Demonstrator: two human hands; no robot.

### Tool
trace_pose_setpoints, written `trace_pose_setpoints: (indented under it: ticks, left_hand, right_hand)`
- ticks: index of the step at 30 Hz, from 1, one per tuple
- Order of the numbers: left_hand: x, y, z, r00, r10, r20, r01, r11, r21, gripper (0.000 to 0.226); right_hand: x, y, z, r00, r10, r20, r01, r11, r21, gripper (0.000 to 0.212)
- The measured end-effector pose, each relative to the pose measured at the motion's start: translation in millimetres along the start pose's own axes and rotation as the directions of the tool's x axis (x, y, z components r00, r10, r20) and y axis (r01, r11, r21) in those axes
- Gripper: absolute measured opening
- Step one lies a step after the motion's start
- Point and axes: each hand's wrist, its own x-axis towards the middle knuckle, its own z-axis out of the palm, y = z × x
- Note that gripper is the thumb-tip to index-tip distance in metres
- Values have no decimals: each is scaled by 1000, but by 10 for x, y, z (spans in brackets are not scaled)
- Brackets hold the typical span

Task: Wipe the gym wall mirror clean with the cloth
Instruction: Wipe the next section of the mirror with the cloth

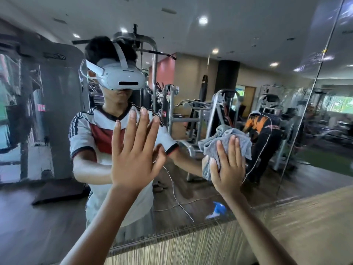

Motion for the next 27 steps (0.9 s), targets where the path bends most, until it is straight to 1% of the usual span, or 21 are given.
trace_pose_setpoints:
  ticks: [2,3,4,5,6,8,10,11,12,13,15,17,18,19,20,22,24,26,27]
  left_hand:
    - [-8,9,9,1000,-7,0,7,1000,9,67]
    - [-10,7,10,1000,-9,0,9,1000,7,67]
    - [-16,4,8,1000,-10,3,10,1000,4,67]
    - [-23,0,7,1000,-9,4,9,1000,0,67]
    - [-31,-4,9,1000,-8,3,8,1000,-6,67]
    - [-37,-12,10,1000,-5,3,5,1000,-20,67]
    - [-43,-24,9,1000,-3,-1,2,999,-32,67]
    - [-49,-33,6,1000,-2,-5,2,999,-35,67]
    - [-56,-36,7,1000,-1,-8,0,999,-36,67]
    - [-73,-33,5,1000,0,-9,0,999,-34,66]
    - [-127,-12,9,1000,0,-9,0,1000,-16,66]
    - [-183,30,20,1000,-1,-5,1,1000,6,66]
    - [-198,43,28,1000,-4,-5,4,1000,9,66]
    - [-203,49,37,1000,-6,-5,6,1000,4,66]
    - [-205,46,43,1000,-7,-8,7,1000,-4,66]
    - [-239,41,57,1000,-12,-20,12,1000,-22,65]
    - [-349,76,60,999,-34,-20,33,998,-47,64]
    - [-488,131,54,998,-58,-10,57,996,-75,63]
    - [-558,152,50,997,-71,1,71,993,-92,62]
  right_hand:
    - [276,-186,22,988,148,-43,-147,988,41,51]
    - [375,-317,34,979,196,-59,-192,979,67,51]
    - [423,-454,49,975,212,-67,-206,974,90,50]
    - [413,-576,59,980,187,-68,-179,978,110,50]
    - [349,-670,66,990,126,-66,-117,985,123,49]
    - [95,-741,81,998,-43,-41,48,992,120,48]
    - [-254,-647,81,983,-184,21,181,979,99,48]
    - [-421,-545,76,977,-209,53,204,975,84,48]
    - [-551,-413,66,978,-195,70,190,980,66,48]
    - [-624,-273,51,987,-144,75,140,989,49,48]
    - [-559,-67,29,997,41,63,-44,998,42,49]
    - [-265,-63,36,968,251,19,-252,966,65,52]
    - [-88,-140,45,945,328,-3,-327,941,88,53]
    - [68,-253,51,927,376,-13,-372,922,110,53]
    - [170,-384,64,923,384,-13,-380,917,126,53]
    - [182,-632,82,957,291,-13,-286,947,147,53]
    - [-62,-818,72,994,102,27,-105,981,161,53]
    - [-455,-833,79,990,-117,74,107,985,132,50]
    - [-653,-755,87,976,-194,98,182,976,121,49]
